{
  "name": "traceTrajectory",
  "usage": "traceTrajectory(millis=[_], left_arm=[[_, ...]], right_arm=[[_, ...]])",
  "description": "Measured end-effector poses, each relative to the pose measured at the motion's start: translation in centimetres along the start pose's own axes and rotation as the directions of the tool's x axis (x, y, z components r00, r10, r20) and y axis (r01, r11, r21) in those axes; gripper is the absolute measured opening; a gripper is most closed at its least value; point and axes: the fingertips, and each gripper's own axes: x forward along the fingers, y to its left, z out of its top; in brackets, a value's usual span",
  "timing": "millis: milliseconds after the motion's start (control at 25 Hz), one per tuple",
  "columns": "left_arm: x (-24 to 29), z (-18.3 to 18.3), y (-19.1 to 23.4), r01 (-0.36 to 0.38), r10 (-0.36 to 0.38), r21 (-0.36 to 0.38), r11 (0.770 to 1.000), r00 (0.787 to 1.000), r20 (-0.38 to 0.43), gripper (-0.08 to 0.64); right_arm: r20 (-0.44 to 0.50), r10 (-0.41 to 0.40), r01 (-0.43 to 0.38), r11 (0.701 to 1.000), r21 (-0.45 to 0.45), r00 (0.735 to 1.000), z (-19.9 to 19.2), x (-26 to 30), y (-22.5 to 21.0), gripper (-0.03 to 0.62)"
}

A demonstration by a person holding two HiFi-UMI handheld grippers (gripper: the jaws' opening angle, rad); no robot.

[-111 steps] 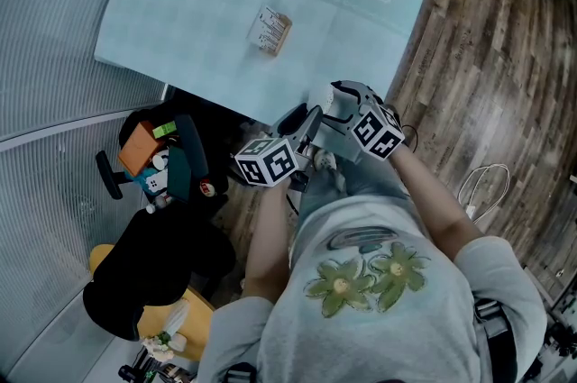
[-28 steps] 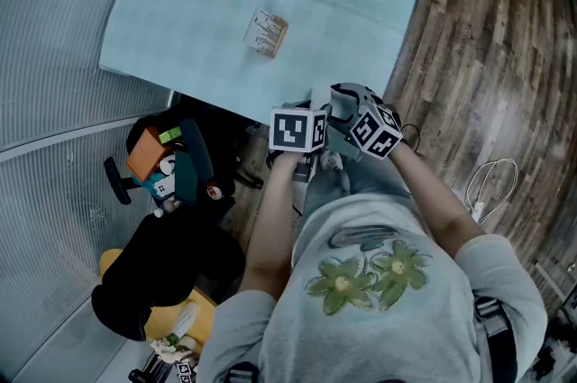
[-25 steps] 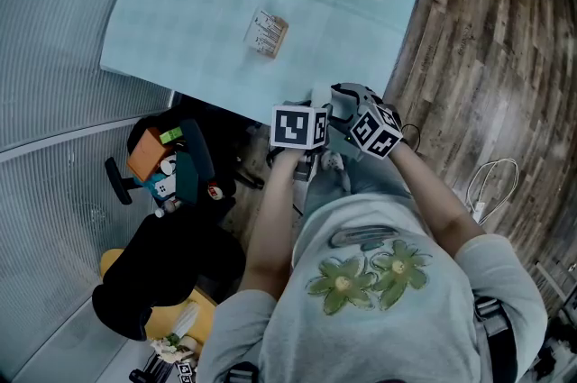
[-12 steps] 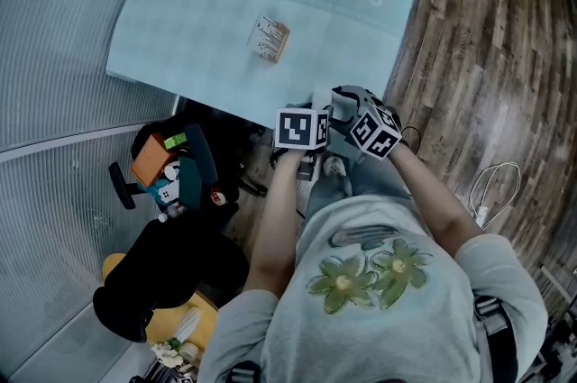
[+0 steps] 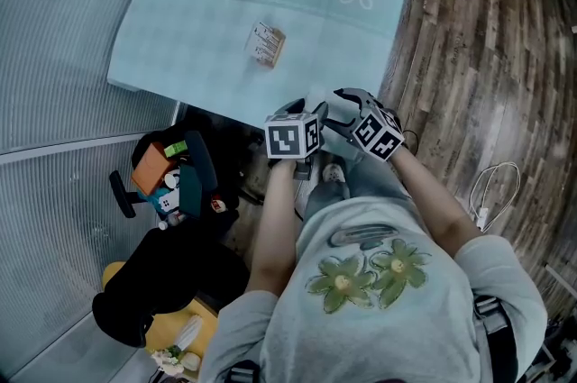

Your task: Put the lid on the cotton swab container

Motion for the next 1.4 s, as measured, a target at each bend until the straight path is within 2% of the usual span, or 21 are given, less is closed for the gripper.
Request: traceTrajectory(millis=[160, 200, 280, 320, 400, 480, 520, 560, 600, 720, 800, 1000, 1080, 1200, 1400], left_arm=[[-1.5, 0.8, -0.2, -0.017, 0.016, 0.006, 1.0, 0.997, 0.072, 0.228], [-1.9, 1.0, -0.3, -0.015, 0.014, 0.007, 1.0, 0.995, 0.095, 0.192], [-2.6, 1.2, -0.4, -0.009, 0.007, 0.013, 1.0, 0.991, 0.136, 0.137], [-3.0, 1.3, -0.5, -0.007, 0.004, 0.019, 1.0, 0.988, 0.152, 0.135], [-3.7, 1.5, -0.6, -0.013, 0.006, 0.034, 0.999, 0.983, 0.184, 0.132], [-4.7, 1.9, -0.6, -0.025, 0.014, 0.044, 0.999, 0.973, 0.231, 0.065], [-5.3, 2.2, -0.6, -0.032, 0.019, 0.045, 0.998, 0.965, 0.261, 0.054], [-5.9, 2.5, -0.6, -0.039, 0.025, 0.045, 0.998, 0.956, 0.292, 0.044], [-6.6, 2.8, -0.6, -0.046, 0.029, 0.044, 0.998, 0.946, 0.323, 0.004], [-8.3, 3.5, -1.2, -0.042, 0.016, 0.057, 0.997, 0.921, 0.388, 0.002], [-9.2, 3.7, -1.9, -0.037, 0.0, 0.081, 0.996, 0.909, 0.416, 0.002], [-11.5, 3.8, -3.7, -0.014, -0.059, 0.148, 0.989, 0.877, 0.477, 0.002], [-12.2, 3.6, -4.5, -0.011, -0.084, 0.184, 0.983, 0.864, 0.496, 0.002], [-13.1, 3.0, -5.2, -0.018, -0.1, 0.224, 0.974, 0.857, 0.505, 0.002], [-14.3, 2.2, -5.5, -0.017, -0.113, 0.234, 0.972, 0.841, 0.528, 0.002]], right_arm=[[0.057, -0.017, 0.015, 0.999, 0.049, 0.998, 1.3, -1.5, 0.3, 0.301], [0.082, -0.023, 0.018, 0.998, 0.065, 0.996, 2.0, -2.0, 0.3, 0.301], [0.123, -0.04, 0.029, 0.996, 0.09, 0.992, 3.1, -3.0, 0.3, 0.264], [0.135, -0.051, 0.038, 0.995, 0.094, 0.99, 3.5, -3.4, 0.3, 0.264], [0.159, -0.072, 0.057, 0.993, 0.101, 0.985, 4.4, -4.4, 0.3, 0.218], [0.194, -0.087, 0.065, 0.991, 0.12, 0.977, 5.4, -5.2, 0.5, 0.212], [0.209, -0.094, 0.067, 0.989, 0.13, 0.974, 5.8, -5.6, 0.7, 0.21], [0.221, -0.101, 0.072, 0.988, 0.138, 0.97, 6.2, -5.9, 0.8, 0.179], [0.232, -0.11, 0.077, 0.987, 0.144, 0.967, 6.5, -6.3, 1.0, 0.155], [0.257, -0.133, 0.094, 0.983, 0.16, 0.957, 7.2, -7.3, 1.5, 0.152], [0.277, -0.153, 0.109, 0.98, 0.169, 0.948, 7.8, -8.1, 1.8, 0.088], [0.309, -0.193, 0.143, 0.973, 0.179, 0.931, 9.0, -9.9, 2.8, 0.006], [0.321, -0.199, 0.15, 0.974, 0.172, 0.926, 9.5, -10.5, 3.5, 0.006], [0.339, -0.199, 0.148, 0.974, 0.17, 0.919, 10.2, -11.3, 4.6, 0.005], [0.344, -0.201, 0.152, 0.975, 0.164, 0.917, 10.7, -12.2, 6.0, 0.003]])
